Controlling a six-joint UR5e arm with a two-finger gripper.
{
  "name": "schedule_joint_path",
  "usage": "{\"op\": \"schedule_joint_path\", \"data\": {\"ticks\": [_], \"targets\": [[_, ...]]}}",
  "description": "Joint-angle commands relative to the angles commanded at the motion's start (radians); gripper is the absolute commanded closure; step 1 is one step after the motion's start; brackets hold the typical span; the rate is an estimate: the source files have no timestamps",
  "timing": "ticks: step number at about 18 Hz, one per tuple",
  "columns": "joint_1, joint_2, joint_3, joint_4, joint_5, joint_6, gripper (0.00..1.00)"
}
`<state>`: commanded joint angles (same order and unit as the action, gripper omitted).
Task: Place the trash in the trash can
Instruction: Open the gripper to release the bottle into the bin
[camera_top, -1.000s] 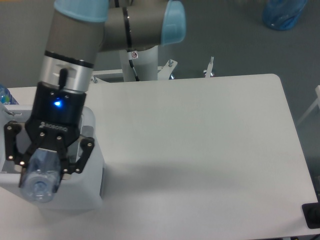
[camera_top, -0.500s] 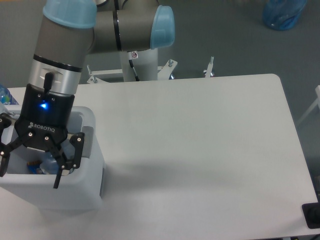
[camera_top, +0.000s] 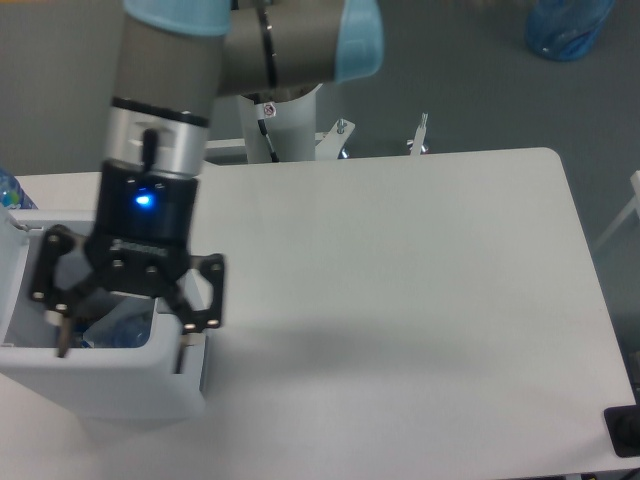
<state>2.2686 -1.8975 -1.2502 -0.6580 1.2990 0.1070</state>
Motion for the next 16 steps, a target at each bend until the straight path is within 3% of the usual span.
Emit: {"op": "schedule_joint_path", "data": {"ticks": [3,8,16], "targets": [[0.046,0.023,-0.017,-0.009,0.078,0.143,0.00],[0.117,0.041,-0.032,-0.135,0.103,0.345,0.00],[0.166,0.126,-0.167,-0.235,0.313,0.704,0.00]]}}
